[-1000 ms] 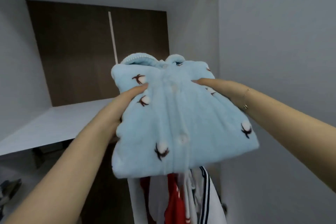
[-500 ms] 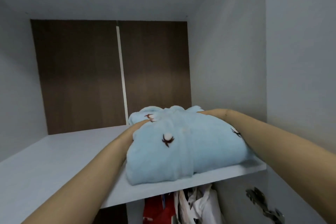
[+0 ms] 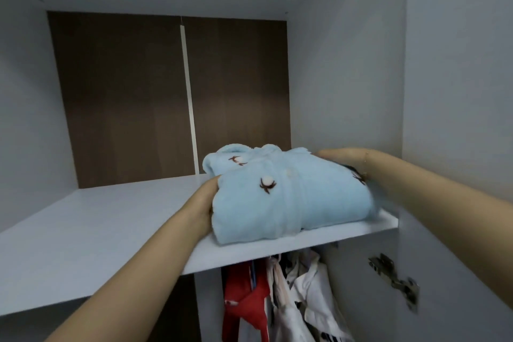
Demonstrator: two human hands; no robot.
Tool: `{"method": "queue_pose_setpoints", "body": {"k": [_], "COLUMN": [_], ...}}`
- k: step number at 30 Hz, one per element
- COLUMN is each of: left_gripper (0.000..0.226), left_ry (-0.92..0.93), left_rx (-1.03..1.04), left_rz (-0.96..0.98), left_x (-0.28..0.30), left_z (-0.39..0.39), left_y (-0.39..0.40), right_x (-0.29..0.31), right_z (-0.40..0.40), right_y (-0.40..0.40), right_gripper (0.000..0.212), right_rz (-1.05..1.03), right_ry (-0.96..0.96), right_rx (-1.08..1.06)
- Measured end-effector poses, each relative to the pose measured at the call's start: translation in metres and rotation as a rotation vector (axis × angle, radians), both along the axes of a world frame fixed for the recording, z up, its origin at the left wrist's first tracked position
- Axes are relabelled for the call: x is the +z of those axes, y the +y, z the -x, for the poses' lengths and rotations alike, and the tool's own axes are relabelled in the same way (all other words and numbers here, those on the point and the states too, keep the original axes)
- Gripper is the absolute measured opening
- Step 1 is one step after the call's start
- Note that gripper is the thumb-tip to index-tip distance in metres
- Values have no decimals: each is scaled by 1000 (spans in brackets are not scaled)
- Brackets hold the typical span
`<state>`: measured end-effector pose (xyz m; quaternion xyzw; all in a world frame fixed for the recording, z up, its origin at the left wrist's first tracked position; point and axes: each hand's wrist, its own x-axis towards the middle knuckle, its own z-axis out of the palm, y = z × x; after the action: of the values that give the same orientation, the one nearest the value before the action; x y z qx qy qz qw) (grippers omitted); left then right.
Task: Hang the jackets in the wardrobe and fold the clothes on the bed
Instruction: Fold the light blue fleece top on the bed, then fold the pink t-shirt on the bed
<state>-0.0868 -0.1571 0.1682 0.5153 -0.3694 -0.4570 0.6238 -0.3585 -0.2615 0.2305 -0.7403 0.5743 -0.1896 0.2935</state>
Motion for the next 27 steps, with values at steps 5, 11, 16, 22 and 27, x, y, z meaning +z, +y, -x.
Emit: {"method": "queue_pose_setpoints", "body": {"k": [5, 11, 16, 22, 27], "left_gripper": [24, 63, 64, 65, 65], "left_ry": [-119, -1012, -1483, -1587, -1525], "left_rx": [-10, 90, 29, -202, -457], "left_rz": [130, 392, 521, 762, 873], "left_x": [0, -32, -80, -132, -172], "left_z": [7, 39, 76, 169, 279], "left_y": [69, 168, 229, 294, 360], "right_x": [-1, -59, -110, -176, -233], "right_z": [5, 7, 44, 121, 196], "right_y": [97, 244, 360, 495, 603], "right_gripper": [59, 67, 67, 68, 69], "right_rz": [286, 635, 761, 719, 631], "right_ry": [15, 262, 314, 407, 437], "right_rx": [-15, -75, -284, -572, -798]}}
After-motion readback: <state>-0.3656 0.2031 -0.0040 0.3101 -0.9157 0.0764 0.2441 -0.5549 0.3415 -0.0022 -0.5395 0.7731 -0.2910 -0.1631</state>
